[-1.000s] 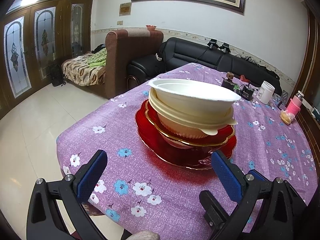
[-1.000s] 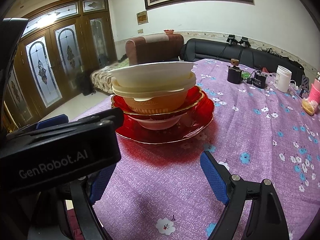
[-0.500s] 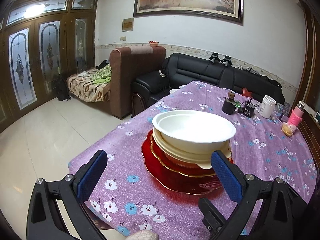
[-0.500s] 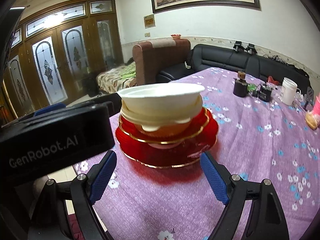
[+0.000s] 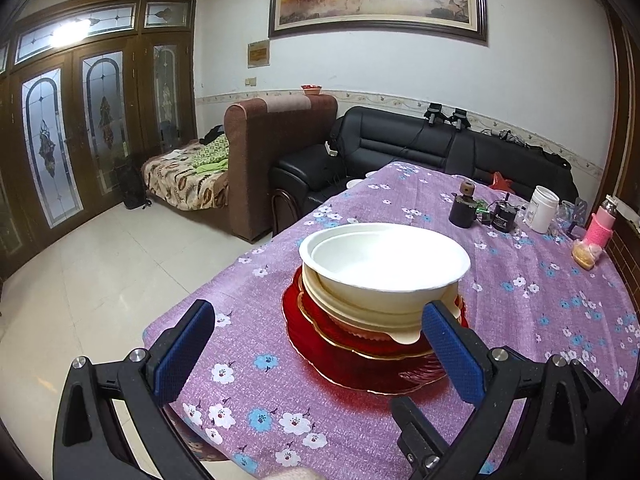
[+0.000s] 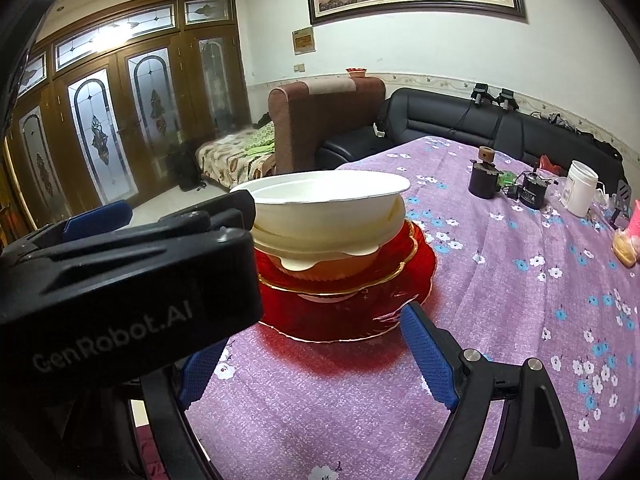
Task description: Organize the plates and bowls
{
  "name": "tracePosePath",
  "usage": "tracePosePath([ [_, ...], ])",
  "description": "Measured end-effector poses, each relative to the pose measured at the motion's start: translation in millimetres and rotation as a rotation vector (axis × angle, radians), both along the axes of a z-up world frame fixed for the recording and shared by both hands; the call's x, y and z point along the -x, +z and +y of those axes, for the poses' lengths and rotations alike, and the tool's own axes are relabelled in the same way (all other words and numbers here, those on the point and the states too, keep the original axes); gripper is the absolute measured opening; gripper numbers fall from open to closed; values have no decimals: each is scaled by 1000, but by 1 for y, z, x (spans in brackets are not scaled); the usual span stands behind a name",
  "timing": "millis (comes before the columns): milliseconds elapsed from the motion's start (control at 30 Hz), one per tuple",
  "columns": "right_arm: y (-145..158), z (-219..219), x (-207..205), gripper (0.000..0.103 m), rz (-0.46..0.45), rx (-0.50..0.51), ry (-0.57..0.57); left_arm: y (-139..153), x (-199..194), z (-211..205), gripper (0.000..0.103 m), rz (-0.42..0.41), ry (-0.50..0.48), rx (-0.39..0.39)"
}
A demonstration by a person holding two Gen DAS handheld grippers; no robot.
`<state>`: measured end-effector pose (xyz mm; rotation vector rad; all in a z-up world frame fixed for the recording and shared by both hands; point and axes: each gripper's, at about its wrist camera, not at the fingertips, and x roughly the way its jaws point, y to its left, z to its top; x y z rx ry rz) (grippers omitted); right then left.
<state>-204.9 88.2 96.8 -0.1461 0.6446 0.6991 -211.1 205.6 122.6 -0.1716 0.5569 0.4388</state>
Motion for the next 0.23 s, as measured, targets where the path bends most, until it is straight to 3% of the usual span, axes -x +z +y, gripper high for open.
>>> tracePosePath([
  [233, 6, -21, -9, 89, 17, -3, -25, 9, -11, -15, 103, 18, -41, -2],
])
